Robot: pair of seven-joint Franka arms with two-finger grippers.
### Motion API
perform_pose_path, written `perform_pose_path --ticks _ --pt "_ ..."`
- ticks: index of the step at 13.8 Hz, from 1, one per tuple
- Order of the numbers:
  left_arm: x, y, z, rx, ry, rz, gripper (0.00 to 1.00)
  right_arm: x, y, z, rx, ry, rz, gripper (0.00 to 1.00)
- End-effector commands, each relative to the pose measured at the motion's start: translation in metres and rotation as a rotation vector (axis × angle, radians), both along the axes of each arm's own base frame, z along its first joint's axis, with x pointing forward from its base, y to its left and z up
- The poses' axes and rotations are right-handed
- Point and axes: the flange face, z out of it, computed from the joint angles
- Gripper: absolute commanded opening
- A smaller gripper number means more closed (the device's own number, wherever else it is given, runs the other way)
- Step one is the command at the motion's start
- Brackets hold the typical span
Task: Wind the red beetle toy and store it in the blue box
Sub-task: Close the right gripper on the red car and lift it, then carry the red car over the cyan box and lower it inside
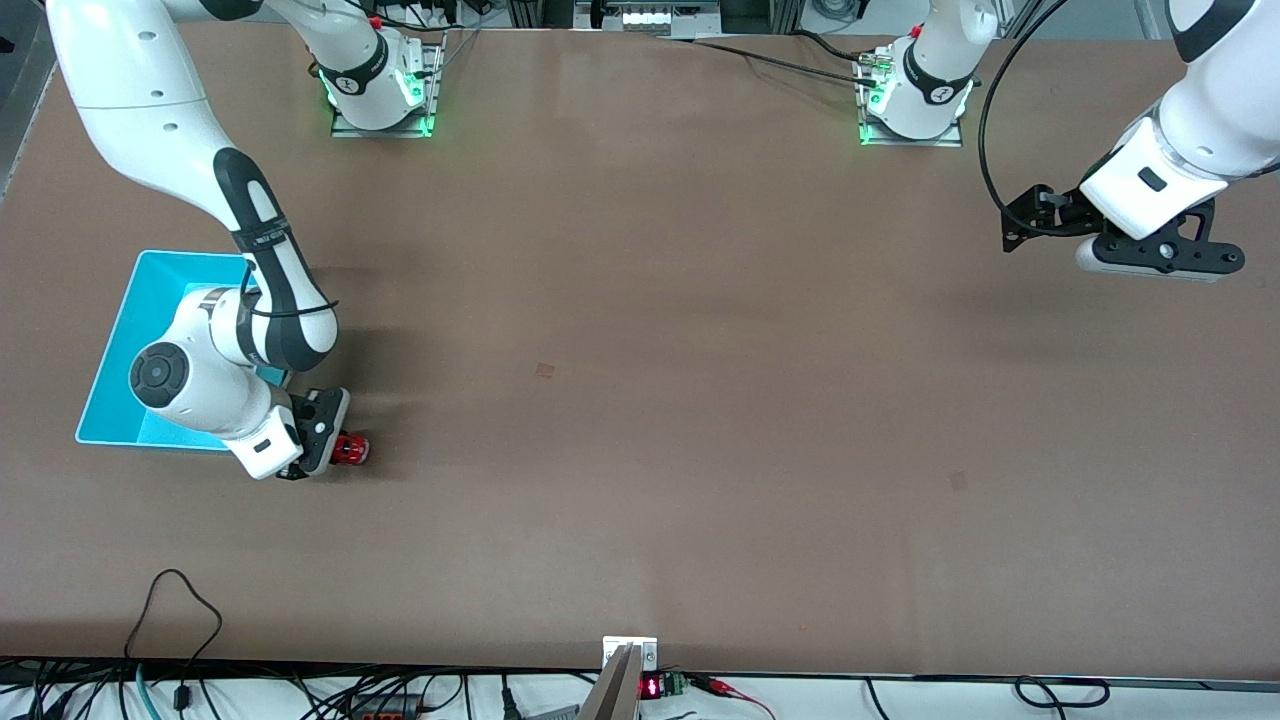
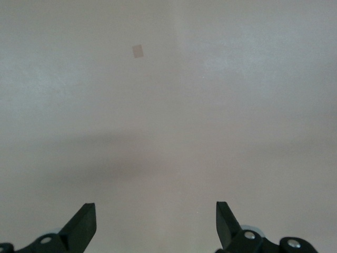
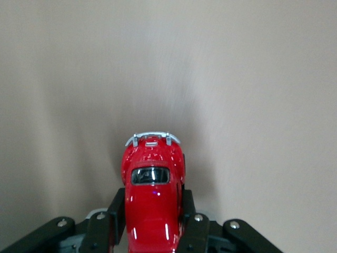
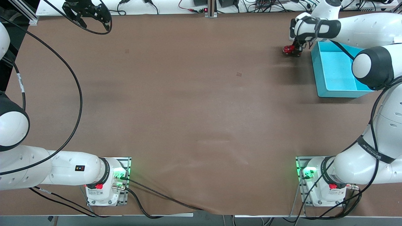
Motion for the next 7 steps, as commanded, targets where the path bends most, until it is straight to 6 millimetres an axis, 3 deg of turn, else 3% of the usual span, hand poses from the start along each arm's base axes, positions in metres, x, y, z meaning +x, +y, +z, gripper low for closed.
perform_pose_path --ticks 1,4,6,7 --pt "0.003 0.001 0.003 -0.011 -0.004 0.014 1.00 -0.003 0.039 0.046 0.060 0.003 -0.122 0.00" --pt "0.004 0.003 0.002 -0.011 0.001 0.019 1.00 -0.008 0.057 0.098 0.078 0.040 -0.331 0.00" --pt "0.003 0.003 0.001 -0.010 0.002 0.019 1.00 -0.014 0.050 0.119 0.082 0.080 -0.431 0.00" --pt "0.003 0.003 0.001 -0.010 0.004 0.019 1.00 -0.016 0.037 0.127 0.066 0.097 -0.479 0.00"
